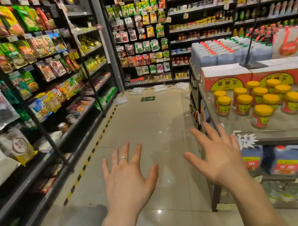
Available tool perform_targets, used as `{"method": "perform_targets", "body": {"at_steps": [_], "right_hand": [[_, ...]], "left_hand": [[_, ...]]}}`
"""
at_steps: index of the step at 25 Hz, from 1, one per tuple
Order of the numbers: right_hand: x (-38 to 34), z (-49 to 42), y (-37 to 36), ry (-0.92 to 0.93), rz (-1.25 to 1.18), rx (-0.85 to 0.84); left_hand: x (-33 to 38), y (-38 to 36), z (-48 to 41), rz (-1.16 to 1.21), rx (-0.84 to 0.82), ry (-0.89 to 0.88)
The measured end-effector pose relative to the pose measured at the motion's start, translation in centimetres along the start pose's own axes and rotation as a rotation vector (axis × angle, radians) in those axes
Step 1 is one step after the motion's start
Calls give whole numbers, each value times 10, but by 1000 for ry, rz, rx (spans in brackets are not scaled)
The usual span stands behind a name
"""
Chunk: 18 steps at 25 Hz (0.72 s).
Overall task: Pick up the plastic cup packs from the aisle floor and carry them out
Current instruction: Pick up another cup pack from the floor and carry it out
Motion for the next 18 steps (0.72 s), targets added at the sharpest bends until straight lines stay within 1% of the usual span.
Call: {"method": "perform_targets", "body": {"at_steps": [5,9,13,15,18], "right_hand": [[-2,-79,-20,50,-40,-4],[-8,-145,-37,70,-93,43],[-23,-225,-60,43,-47,74],[-35,-273,-72,28,-49,100],[-54,-339,-87,-10,-43,116]], "left_hand": [[8,-25,-80,2,13,12],[6,-54,-149,37,39,20],[-8,-90,-234,60,56,-7],[-20,-102,-287,81,84,-22],[-37,-116,-362,102,79,-43]]}}
Point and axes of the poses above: each hand's wrist, its own z-axis away from the middle knuckle, its own y-axis out of the back of the hand, x = y × z, the point moved 10 cm from there along -z, towards the middle knuckle, and after that the axes turned 11 degrees about -z, right-handed, at the moved point
